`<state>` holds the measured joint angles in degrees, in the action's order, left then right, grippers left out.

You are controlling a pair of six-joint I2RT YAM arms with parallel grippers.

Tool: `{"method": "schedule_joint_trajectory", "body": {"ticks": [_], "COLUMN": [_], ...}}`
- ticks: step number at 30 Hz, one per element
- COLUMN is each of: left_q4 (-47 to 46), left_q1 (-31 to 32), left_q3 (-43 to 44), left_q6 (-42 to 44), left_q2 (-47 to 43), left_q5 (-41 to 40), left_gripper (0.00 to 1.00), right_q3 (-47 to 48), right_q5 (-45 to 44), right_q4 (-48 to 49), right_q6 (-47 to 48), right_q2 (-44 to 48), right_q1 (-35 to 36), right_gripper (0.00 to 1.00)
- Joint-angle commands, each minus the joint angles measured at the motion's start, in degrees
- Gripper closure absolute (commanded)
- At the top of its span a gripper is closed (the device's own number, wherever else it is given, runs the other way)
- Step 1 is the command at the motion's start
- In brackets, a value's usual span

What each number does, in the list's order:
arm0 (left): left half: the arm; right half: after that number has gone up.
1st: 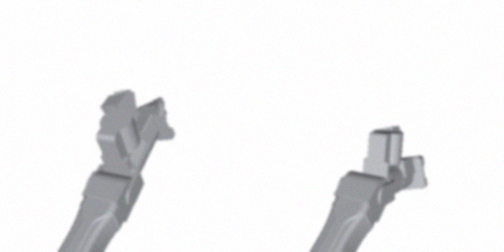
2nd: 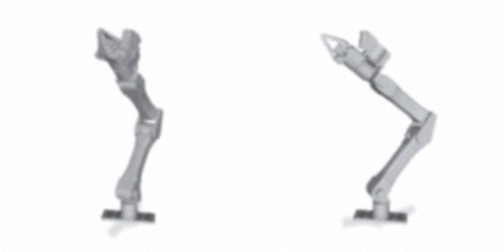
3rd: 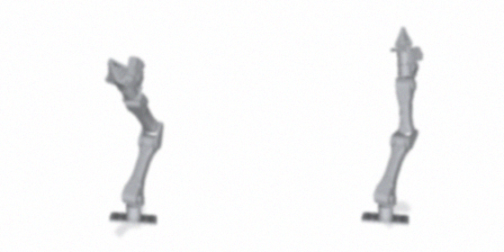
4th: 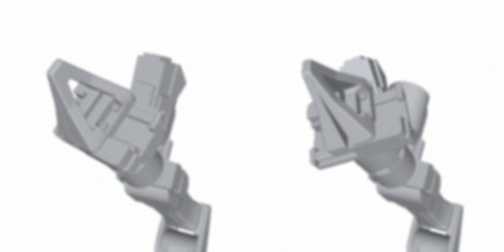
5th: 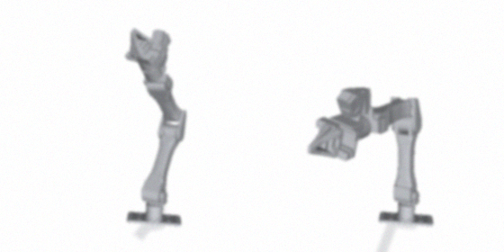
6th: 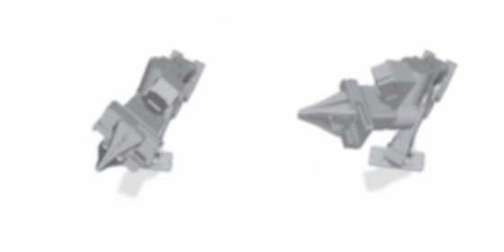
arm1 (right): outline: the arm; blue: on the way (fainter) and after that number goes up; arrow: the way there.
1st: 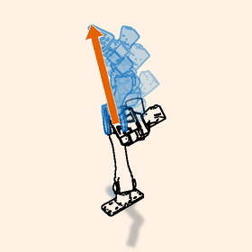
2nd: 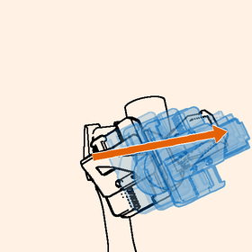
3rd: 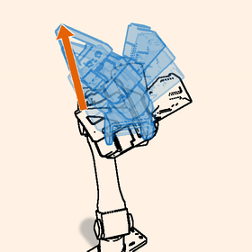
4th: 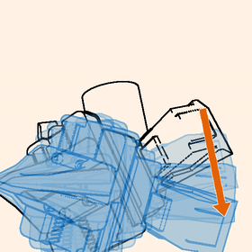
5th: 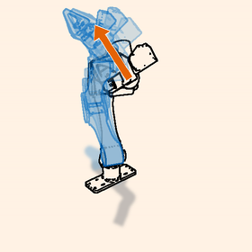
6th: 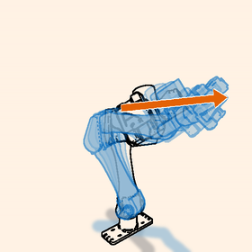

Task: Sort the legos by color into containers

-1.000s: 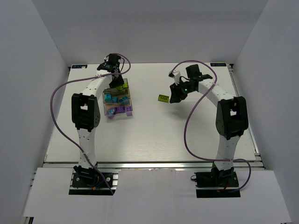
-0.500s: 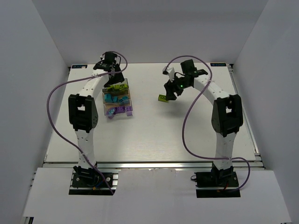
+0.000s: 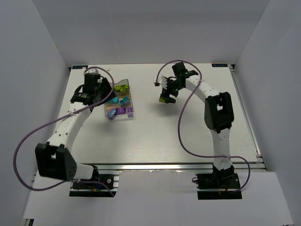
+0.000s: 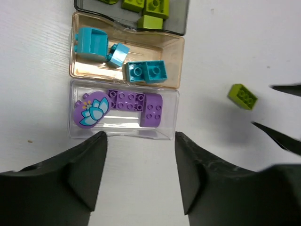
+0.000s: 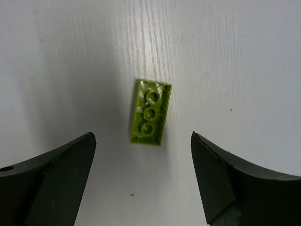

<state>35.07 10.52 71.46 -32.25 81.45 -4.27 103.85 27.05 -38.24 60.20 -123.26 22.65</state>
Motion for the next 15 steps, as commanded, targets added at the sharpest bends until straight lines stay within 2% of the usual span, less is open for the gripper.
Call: {"method": "schedule_joint_trajectory", "body": {"ticks": [1, 4, 9, 13, 15], "left_q4": [-4.5, -4.7, -5.2, -6.8, -9.2], "left_q1": [-0.4, -0.4, -0.5, -0.4, -0.5], "left_q3": [-7.2, -12.6, -20.0, -24.7, -27.2], "left_q6": [-4.6, -6.8, -10.4, -12.7, -14.2], "left_q2": [-9.4, -16.7, -27.2, -31.7, -32.8], "left_q5": [2.3, 2.8, 3.2, 4.2, 7.3], "left_gripper": [0.29, 0.23, 0.16, 0.14, 0.14], "right_q3": [8.3, 11.5, 10.9, 10.5, 10.2], "right_q5": [-6.7, -8.7, -10.5, -10.5, -10.1], "right_q4": [-2.8, -3.1, -2.0, -2.3, -2.8], "right_q6": [0.0, -3.4, -4.0, -4.0, -4.0], "right_q2": [-6.7, -9.5, -10.9, -11.6, -11.6], "right_q1": [2.0, 2.4, 2.8, 2.7, 2.8], "right_gripper": [0.14, 0.14, 0.15, 0.18, 0.21]}}
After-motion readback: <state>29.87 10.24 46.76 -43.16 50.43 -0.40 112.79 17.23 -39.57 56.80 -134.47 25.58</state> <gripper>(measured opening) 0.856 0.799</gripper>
